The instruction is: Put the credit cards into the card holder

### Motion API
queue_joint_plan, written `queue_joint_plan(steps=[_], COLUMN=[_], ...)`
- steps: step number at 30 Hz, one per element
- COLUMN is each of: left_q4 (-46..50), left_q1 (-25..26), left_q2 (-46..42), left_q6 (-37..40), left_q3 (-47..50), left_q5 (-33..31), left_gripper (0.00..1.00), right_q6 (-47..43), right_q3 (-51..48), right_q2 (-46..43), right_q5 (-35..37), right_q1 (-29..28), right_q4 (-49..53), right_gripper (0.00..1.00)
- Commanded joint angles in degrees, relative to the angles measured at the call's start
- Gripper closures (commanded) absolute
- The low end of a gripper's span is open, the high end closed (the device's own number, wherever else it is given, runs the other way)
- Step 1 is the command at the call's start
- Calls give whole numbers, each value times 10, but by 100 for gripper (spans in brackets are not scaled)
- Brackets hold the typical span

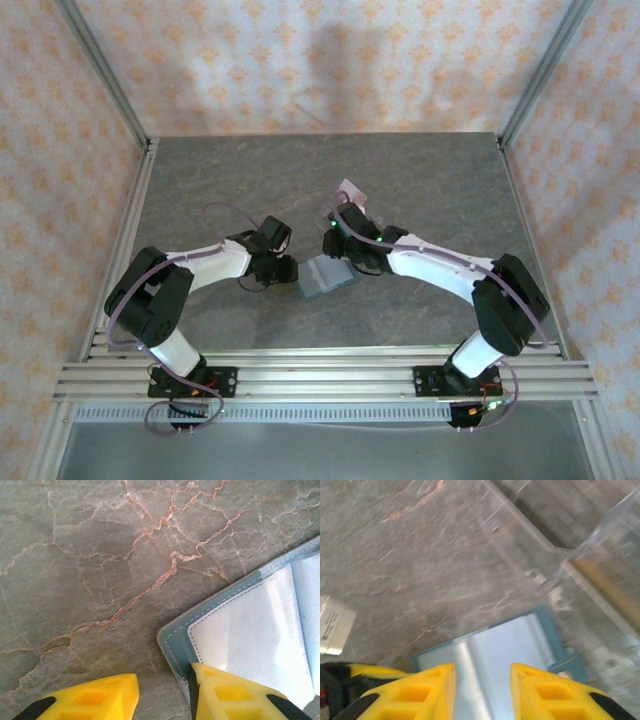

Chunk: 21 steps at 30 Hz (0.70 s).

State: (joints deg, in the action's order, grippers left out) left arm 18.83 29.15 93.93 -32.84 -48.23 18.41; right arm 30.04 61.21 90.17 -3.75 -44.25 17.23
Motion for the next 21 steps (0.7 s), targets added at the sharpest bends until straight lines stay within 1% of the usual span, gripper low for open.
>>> queue_joint_plan(steps=[1,3,11,15,21], left_q4=[1,6,12,12,12], left_q1=[11,15,24,26,27], left_q2=[38,38,41,44,52], left_q6=[19,19,19,19,19], left_q3=[9,5,-1,-2,-6], left_q5=[-20,-25,-29,-28,-24], left_gripper=[65,65,65,65,65], right_q6=[-45,-66,-152,-169,-181], right_q3=[28,48,140,154,165], right_q2=[-7,6,97,120,142], right_q5=[73,97,112,131,181], right_q1=[9,14,17,18,17], right_q4=[74,101,185,198,213], right_gripper=[71,74,74,74,74])
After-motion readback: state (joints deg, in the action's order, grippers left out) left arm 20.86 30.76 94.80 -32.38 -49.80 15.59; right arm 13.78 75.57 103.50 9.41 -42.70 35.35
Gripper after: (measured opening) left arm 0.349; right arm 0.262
